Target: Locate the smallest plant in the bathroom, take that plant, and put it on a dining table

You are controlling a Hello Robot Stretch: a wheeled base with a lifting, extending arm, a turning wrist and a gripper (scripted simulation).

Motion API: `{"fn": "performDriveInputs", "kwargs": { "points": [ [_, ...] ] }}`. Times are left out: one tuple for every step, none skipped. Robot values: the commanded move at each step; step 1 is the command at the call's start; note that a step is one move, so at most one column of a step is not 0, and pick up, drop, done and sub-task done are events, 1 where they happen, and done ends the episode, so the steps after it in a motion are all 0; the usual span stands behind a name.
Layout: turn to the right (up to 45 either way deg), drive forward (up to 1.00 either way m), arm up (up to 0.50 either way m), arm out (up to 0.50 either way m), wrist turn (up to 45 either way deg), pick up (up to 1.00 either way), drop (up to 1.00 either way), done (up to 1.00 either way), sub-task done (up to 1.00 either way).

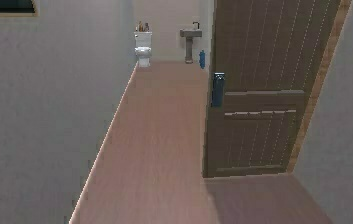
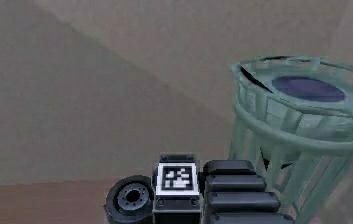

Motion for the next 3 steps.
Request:
{"fn": "performDriveInputs", "kwargs": {
  "points": [
    [-15.0, 0.0, 0.0, 0.0, 0.0, 0.0, 0.0, 0.0, 0.0],
    [0.0, 1.0, 0.0, 0.0, 0.0, 0.0, 0.0, 0.0, 0.0],
    [-9.0, 0.0, 0.0, 0.0, 0.0, 0.0, 0.0, 0.0, 0.0]
  ]
}}
